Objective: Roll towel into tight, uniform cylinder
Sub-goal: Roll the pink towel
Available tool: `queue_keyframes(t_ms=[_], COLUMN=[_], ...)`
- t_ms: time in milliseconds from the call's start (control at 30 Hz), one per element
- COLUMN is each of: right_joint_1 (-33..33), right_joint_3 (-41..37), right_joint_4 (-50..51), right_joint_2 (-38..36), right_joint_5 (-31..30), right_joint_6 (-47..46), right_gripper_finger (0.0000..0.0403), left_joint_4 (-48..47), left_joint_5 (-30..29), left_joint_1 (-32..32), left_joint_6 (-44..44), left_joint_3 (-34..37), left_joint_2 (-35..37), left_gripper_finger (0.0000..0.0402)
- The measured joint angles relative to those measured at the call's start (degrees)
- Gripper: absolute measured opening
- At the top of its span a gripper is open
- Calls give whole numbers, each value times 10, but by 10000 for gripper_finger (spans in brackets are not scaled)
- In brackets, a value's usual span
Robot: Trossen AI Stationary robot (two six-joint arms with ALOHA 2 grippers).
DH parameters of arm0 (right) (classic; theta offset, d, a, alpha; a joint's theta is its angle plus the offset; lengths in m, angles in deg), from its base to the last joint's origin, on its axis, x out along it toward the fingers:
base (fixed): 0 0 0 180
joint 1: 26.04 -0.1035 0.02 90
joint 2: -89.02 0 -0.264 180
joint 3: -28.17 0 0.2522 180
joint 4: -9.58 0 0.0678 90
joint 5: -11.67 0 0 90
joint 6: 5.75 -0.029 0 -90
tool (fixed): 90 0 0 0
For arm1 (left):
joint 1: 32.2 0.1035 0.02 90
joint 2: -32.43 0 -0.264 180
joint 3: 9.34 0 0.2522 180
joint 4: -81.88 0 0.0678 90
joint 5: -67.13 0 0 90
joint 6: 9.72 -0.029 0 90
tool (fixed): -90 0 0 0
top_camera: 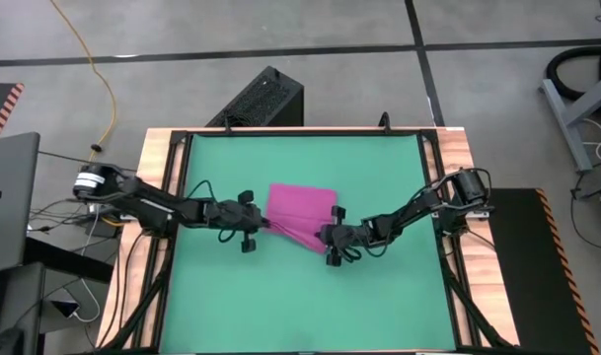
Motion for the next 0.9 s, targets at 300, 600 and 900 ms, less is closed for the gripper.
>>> queue_keyframes(t_ms=[300,600,900], right_joint_1=[0,-13,-66], right_joint_3=[0,-3,-2], right_joint_4=[3,16,63], right_joint_2=[0,-28,-160], right_joint_5=[6,-36,-100], right_joint_6=[0,-1,25], right_gripper_finger=[7,8,29], left_joint_4=[50,61,45], left_joint_5=[-15,-18,-8], left_joint_1=[3,13,14], left_joint_6=[6,18,21], left_joint_3=[0,-1,-1], left_joint_2=[-77,-114,-114], left_gripper_finger=[0,0,0])
